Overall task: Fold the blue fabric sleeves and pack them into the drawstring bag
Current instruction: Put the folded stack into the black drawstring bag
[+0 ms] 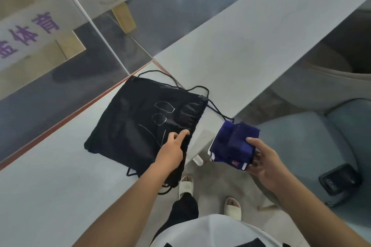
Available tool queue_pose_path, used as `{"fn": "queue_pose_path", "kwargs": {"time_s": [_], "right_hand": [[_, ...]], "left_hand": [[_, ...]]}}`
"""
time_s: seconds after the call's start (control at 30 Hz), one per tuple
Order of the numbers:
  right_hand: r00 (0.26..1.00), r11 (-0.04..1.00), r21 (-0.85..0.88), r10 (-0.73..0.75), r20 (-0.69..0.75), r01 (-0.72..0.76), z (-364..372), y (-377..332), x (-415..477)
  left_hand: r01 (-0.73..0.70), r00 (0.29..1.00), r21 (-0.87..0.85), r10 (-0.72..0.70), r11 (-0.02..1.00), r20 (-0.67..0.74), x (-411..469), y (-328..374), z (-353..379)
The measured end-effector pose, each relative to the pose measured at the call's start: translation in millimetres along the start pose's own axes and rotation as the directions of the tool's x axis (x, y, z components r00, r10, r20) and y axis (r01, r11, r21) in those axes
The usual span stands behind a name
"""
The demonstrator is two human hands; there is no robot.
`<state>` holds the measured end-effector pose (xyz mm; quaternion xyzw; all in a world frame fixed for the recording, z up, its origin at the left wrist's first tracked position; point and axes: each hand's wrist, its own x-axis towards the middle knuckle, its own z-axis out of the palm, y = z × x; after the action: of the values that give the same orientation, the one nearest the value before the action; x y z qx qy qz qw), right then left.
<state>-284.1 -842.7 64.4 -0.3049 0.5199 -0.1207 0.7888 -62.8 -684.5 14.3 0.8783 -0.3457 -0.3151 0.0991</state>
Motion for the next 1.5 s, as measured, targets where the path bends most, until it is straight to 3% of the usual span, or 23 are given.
{"fn": "queue_pose_path", "kwargs": {"time_s": [0.2,0.37,0.47,0.6,0.83,1.0,1.1,1.27,1.4,1.5], "right_hand": [[0.999,1.0,-0.016,-0.008,0.053,0.009,10.0,5.2,0.8],[0.996,0.997,-0.082,0.017,0.087,-0.01,35.9,22.9,3.5],[0.993,0.996,-0.077,0.04,0.108,-0.032,63.8,31.8,11.5],[0.992,0.997,-0.064,0.059,0.112,-0.052,118.8,21.7,33.1],[0.953,0.988,-0.019,0.153,0.262,-0.153,189.8,17.8,59.9],[0.935,0.968,0.126,0.167,0.313,-0.215,184.3,12.1,68.9],[0.935,0.95,0.208,0.161,0.316,-0.234,166.9,18.0,71.8],[0.939,0.978,0.126,0.117,0.324,-0.165,191.9,35.7,66.1],[0.904,0.973,0.18,0.054,0.424,-0.142,217.7,47.8,70.6],[0.935,0.982,0.113,0.104,0.338,-0.15,228.4,50.9,82.7]], "left_hand": [[-0.048,0.977,0.105,0.025,0.993,0.213,2.6,3.4,-51.2],[-0.122,0.993,-0.029,0.122,0.992,-0.001,-16.4,11.5,-110.7],[-0.132,0.99,-0.1,0.126,0.986,-0.058,-27.3,6.8,-130.3],[-0.153,0.987,-0.119,0.146,0.981,-0.069,-40.7,-1.7,-138.6],[-0.153,0.988,-0.11,0.148,0.982,-0.049,-48.6,-18.7,-151.9],[-0.094,0.995,-0.015,0.094,0.995,-0.015,-44.6,-39.3,-172.5],[-0.087,0.996,-0.048,0.088,0.995,0.027,-40.4,-45.5,-178.2],[-0.17,0.985,-0.15,0.173,0.974,0.012,-31.9,-42.2,-174.1],[-0.193,0.981,-0.17,0.186,0.966,-0.057,-31.5,-41.5,-179.6],[-0.187,0.981,-0.172,0.175,0.967,-0.081,-32.1,-43.7,-185.1]]}}
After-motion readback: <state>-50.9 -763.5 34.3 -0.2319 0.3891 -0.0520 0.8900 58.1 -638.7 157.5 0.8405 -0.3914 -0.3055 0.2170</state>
